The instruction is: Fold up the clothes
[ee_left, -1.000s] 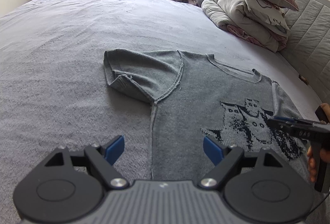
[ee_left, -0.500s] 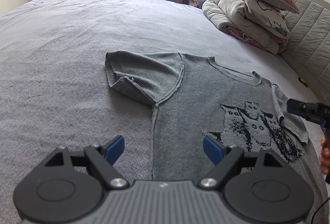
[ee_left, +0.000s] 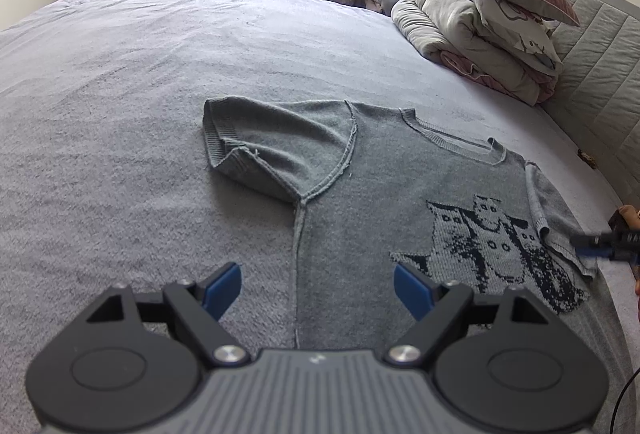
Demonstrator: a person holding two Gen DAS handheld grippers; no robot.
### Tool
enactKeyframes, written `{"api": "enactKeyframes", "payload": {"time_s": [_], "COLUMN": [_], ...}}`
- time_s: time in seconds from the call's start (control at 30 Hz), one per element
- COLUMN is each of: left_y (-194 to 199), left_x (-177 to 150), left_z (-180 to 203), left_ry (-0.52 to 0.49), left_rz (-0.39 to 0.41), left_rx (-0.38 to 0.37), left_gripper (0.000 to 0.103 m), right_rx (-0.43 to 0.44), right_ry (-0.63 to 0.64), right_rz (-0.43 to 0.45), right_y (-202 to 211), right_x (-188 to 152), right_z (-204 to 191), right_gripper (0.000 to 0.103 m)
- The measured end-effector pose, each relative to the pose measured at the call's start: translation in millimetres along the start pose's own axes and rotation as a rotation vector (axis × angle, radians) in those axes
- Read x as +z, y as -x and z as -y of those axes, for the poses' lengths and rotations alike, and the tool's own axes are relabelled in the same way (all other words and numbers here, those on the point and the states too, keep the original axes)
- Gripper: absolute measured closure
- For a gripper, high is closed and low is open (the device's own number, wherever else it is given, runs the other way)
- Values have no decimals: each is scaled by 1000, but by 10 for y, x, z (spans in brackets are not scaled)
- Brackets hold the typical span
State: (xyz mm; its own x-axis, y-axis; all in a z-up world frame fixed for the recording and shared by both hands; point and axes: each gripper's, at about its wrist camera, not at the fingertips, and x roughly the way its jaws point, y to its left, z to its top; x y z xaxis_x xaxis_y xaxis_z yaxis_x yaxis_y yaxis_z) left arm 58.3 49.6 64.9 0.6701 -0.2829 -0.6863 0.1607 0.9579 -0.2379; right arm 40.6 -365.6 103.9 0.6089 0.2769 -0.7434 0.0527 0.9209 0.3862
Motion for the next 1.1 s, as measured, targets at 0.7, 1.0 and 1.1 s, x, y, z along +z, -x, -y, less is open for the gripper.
{"api": "enactKeyframes", "payload": {"time_s": [0.7, 1.0, 1.1], "left_y": [-2, -2, 2], "left_x": [-18, -25, -24], "left_z": [-1, 6, 5], "left_ry": [1, -5, -5], "left_rz": [-4, -5, -6], "left_rx": [4, 1, 0], "left_gripper": [18, 18, 18], "right_rx": [-161, -149, -140], "right_ry": [106, -36, -92], "right_rz": [-3, 60, 123], "right_y": [105, 105, 230], "right_x": [-237, -162, -74], "right_z": [-127, 153, 182], "right_gripper": [37, 37, 37]}}
